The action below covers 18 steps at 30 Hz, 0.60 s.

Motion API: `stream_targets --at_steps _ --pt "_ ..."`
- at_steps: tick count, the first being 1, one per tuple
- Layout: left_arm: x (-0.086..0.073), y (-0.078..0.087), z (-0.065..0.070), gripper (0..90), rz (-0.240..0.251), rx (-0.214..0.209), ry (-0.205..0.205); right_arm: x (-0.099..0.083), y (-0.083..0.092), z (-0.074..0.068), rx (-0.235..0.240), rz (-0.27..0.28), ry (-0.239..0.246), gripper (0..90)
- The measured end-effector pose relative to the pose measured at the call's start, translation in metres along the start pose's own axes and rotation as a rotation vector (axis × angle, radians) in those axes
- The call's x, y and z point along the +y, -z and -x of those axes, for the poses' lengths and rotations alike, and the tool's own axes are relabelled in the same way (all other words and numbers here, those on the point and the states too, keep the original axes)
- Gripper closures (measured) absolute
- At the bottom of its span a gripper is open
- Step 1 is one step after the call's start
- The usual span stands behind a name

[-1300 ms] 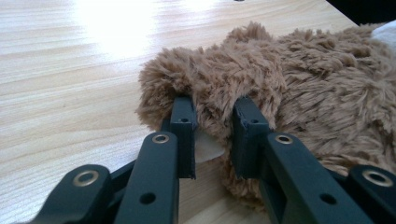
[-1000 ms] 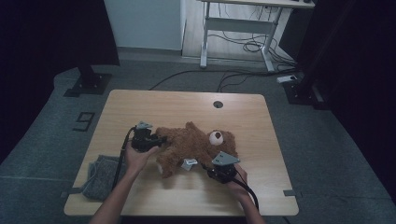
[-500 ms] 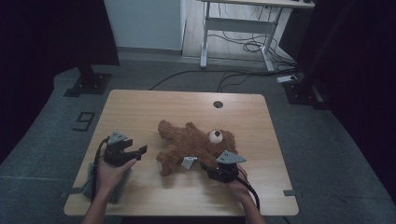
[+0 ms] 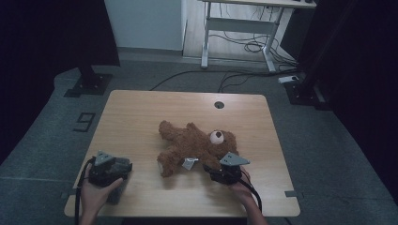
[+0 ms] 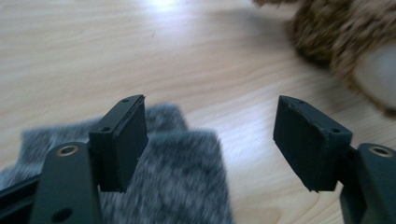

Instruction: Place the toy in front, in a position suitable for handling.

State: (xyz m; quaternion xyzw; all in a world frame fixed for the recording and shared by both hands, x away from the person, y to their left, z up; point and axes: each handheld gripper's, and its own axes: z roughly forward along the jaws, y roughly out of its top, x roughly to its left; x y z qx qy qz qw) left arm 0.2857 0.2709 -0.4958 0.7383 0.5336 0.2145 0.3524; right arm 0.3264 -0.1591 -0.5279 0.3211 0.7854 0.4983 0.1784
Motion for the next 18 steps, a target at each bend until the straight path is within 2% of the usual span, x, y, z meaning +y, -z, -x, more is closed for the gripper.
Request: stream_targets --at_steps 2,5,8,11,14,18 --pt "-0.006 -0.002 -0.001 25.6 -0.024 0.007 -0.006 -0.001 0.0 -0.001 0.003 0.0 0.003 49.1" --pt "-0.015 -0.004 -0.003 24.4 -0.04 0.025 0.013 -0.002 0.001 -0.001 0.005 -0.003 0.003 49.0" --pt "-0.024 -0.006 -0.005 24.7 -0.063 0.053 -0.001 -0.002 0.002 0.001 0.004 -0.001 -0.001 49.0" --pt "-0.031 -0.009 -0.008 25.3 -0.092 0.042 0.006 -0.003 0.002 0.001 0.0 -0.001 -0.001 49.0" --pt "-0.033 -0.013 -0.007 24.9 -0.105 0.032 -0.009 -0.004 0.002 0.001 0.001 -0.003 -0.003 49.0" --pt "-0.035 -0.02 -0.001 20.3 -0.112 0.039 -0.029 -0.005 0.001 0.0 -0.001 -0.006 -0.004 49.0"
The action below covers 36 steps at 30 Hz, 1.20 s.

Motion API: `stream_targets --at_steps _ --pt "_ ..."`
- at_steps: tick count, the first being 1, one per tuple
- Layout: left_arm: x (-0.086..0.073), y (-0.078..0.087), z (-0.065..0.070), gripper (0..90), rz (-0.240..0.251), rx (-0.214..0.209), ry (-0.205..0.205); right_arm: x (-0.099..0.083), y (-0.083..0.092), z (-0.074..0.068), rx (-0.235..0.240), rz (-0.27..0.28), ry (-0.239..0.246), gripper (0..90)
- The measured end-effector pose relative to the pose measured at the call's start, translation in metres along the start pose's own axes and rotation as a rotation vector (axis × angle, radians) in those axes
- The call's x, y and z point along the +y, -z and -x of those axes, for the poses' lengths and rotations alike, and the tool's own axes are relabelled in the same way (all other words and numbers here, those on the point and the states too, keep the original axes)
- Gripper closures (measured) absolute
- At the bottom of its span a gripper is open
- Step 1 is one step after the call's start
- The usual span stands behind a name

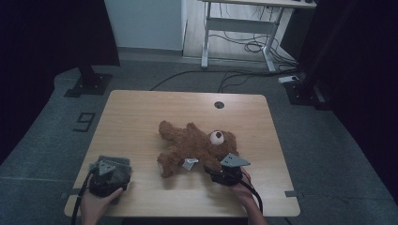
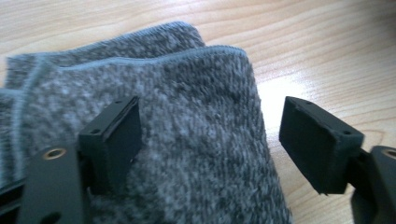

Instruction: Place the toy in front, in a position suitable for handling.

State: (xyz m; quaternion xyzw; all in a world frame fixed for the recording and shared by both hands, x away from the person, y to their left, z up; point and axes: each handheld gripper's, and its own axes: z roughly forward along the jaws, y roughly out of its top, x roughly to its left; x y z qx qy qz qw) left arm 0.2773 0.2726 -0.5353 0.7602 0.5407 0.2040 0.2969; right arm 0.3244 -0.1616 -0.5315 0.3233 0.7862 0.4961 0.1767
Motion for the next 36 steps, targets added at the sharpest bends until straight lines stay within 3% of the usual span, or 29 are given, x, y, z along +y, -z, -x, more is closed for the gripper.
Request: stream_targets --at_steps 3,9,21,25,27,30,36 --pt "-0.002 -0.004 0.002 16.6 -0.01 0.016 -0.013 0.0 0.0 0.0 0.0 -0.001 0.0 49.0" --pt "-0.004 -0.005 -0.002 19.0 -0.005 0.033 -0.016 0.0 0.001 0.001 -0.001 -0.003 0.002 49.0" --pt "-0.01 0.002 -0.017 66.4 0.039 0.084 0.004 -0.001 0.0 0.0 -0.004 -0.005 0.001 48.8" --pt "-0.009 0.003 -0.015 74.4 0.035 0.111 0.003 -0.001 0.0 0.001 0.0 -0.002 -0.004 48.8" --pt "-0.009 0.004 -0.015 76.6 0.05 0.099 0.021 -0.001 0.001 0.002 0.005 0.001 -0.012 48.5" --pt "-0.009 0.01 -0.017 77.4 0.105 0.033 0.071 -0.001 0.002 0.003 0.015 0.007 -0.026 46.5" --pt "-0.004 0.024 -0.01 77.3 0.213 -0.038 0.085 -0.002 0.008 0.005 0.019 0.017 -0.043 41.7"
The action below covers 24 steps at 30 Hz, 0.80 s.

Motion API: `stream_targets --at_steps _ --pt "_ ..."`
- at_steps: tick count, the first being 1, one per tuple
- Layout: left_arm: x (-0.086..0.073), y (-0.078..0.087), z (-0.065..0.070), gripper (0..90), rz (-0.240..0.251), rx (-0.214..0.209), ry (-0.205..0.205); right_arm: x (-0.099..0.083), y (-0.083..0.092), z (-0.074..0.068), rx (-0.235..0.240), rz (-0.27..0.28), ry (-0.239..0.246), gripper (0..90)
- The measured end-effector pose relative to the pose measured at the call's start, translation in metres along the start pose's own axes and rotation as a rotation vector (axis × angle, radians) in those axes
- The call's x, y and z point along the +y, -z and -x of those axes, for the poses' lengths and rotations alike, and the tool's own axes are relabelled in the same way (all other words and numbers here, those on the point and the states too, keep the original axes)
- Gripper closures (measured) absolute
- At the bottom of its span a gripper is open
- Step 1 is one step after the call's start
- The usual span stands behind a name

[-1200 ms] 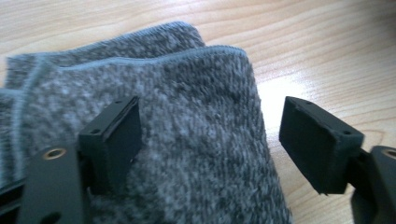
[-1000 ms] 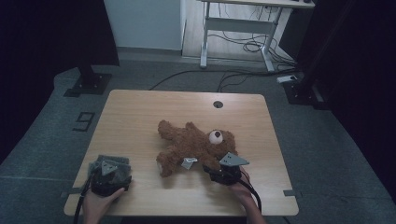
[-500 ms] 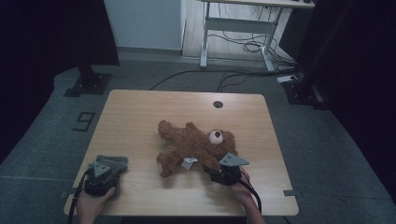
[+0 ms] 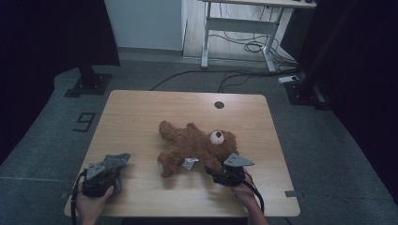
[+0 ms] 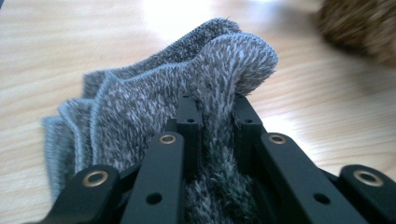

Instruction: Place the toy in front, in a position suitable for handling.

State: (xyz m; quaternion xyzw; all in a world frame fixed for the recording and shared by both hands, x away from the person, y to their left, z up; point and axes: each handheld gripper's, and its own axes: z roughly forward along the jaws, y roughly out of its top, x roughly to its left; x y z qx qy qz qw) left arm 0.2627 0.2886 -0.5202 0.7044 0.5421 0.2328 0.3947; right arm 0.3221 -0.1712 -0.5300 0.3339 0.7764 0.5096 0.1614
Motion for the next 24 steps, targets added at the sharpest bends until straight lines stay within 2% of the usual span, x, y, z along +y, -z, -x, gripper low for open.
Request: stream_targets --at_steps 5,9,12,15,19,24 --pt "0.005 0.005 0.006 77.2 0.046 -0.036 0.001 -0.001 0.003 0.002 0.002 -0.004 -0.002 44.7" --pt "0.008 0.009 0.012 77.3 0.07 -0.058 -0.005 -0.001 0.005 0.003 0.002 0.003 0.004 59.5" --pt "0.012 0.011 0.016 77.3 0.092 -0.079 -0.008 0.0 0.005 0.003 0.0 -0.002 0.012 63.5" --pt "0.015 0.013 0.02 77.3 0.106 -0.109 -0.001 0.0 0.005 0.003 -0.001 -0.005 0.021 64.8" --pt "0.019 0.013 0.026 77.3 0.112 -0.125 -0.01 0.0 0.005 0.003 -0.001 -0.004 0.015 65.6" --pt "0.03 0.015 0.042 77.1 0.126 -0.171 -0.036 0.001 0.006 0.003 0.003 -0.006 0.009 65.6"
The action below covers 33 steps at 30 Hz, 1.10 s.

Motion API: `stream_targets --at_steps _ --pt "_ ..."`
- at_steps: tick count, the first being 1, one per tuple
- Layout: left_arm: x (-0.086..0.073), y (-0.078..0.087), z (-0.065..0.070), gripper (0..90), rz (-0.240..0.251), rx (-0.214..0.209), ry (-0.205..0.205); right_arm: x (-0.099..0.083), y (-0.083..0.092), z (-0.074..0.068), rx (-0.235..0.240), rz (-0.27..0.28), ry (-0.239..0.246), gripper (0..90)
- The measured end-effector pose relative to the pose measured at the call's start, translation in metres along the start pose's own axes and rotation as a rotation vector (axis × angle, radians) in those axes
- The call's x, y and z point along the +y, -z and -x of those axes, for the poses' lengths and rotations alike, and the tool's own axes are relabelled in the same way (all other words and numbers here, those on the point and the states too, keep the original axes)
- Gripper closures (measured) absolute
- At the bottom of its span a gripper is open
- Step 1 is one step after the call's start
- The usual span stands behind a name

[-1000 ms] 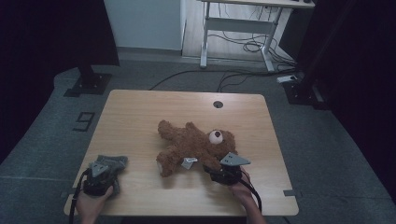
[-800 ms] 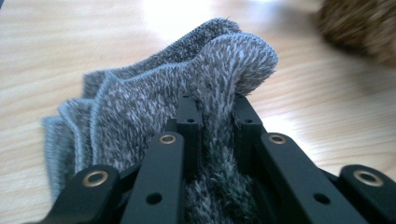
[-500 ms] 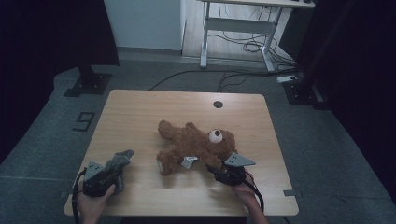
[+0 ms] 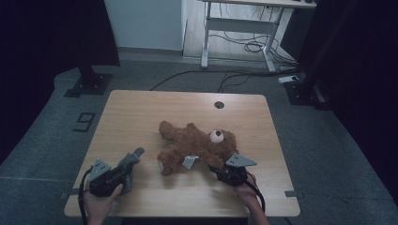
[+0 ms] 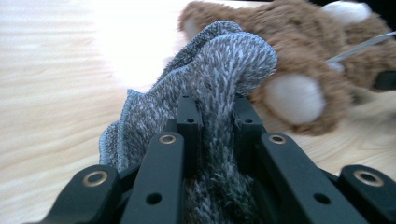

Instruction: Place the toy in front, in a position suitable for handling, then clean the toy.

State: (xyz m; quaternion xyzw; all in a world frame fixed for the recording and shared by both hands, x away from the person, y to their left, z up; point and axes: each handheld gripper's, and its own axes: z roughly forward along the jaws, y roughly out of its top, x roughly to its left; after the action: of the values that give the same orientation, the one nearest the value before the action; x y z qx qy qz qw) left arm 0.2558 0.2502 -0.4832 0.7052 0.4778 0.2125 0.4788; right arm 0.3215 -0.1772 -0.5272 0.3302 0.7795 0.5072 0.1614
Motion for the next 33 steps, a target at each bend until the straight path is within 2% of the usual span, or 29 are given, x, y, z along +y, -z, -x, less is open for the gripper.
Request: stream_targets --at_steps 3,13,18,21,27,33 --pt "0.009 -0.004 0.012 77.1 -0.004 -0.024 -0.032 0.0 0.0 0.0 0.001 0.0 -0.001 65.6" --pt "0.025 -0.026 0.044 77.1 -0.012 -0.099 -0.094 0.002 -0.001 0.0 -0.002 0.004 -0.003 65.5" --pt "0.037 -0.036 0.063 76.7 -0.015 -0.125 -0.156 0.002 -0.001 0.0 0.0 0.003 -0.001 65.6" --pt "0.046 -0.043 0.072 76.6 -0.021 -0.141 -0.179 0.003 -0.001 0.0 0.007 0.005 -0.008 65.8" --pt "0.06 -0.061 0.092 76.8 -0.014 -0.174 -0.2 0.004 0.0 0.0 0.007 0.007 -0.01 66.0" --pt "0.068 -0.084 0.116 76.8 -0.024 -0.181 -0.238 0.005 -0.001 0.001 0.008 0.013 -0.021 66.5"
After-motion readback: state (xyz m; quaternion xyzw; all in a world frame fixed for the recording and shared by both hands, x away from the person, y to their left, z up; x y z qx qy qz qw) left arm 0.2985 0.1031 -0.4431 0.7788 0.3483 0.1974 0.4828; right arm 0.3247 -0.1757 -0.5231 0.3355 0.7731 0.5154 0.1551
